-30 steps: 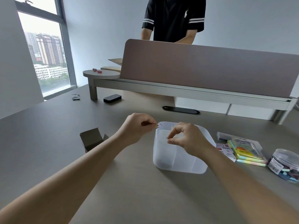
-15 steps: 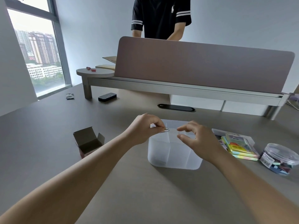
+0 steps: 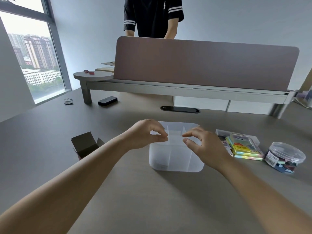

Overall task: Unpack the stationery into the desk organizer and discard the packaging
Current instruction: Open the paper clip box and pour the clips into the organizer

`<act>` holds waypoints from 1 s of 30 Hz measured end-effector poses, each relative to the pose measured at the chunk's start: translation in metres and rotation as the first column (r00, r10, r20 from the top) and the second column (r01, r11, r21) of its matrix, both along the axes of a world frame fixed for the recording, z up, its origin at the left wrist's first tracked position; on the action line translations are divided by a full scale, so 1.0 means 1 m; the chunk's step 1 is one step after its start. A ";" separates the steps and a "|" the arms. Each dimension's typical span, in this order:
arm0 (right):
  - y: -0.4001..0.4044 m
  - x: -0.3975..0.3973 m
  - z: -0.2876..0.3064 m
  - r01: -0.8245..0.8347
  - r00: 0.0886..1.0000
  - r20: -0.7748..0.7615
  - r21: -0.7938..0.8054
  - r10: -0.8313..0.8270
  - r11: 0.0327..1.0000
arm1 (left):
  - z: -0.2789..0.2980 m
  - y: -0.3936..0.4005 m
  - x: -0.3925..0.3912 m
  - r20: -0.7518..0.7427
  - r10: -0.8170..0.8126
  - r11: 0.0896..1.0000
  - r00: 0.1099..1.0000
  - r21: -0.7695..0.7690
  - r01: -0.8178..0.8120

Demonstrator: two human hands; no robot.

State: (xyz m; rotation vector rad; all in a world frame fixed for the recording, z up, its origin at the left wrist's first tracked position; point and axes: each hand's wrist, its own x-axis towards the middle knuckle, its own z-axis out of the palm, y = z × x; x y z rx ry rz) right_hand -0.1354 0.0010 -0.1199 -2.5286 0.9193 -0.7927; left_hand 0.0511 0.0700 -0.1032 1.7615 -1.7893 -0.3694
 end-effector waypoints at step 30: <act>-0.029 -0.099 -0.053 0.240 0.937 -0.241 -0.087 -0.254 0.967 | -0.077 0.030 -0.099 0.389 -0.176 0.969 0.904 0.228 0.091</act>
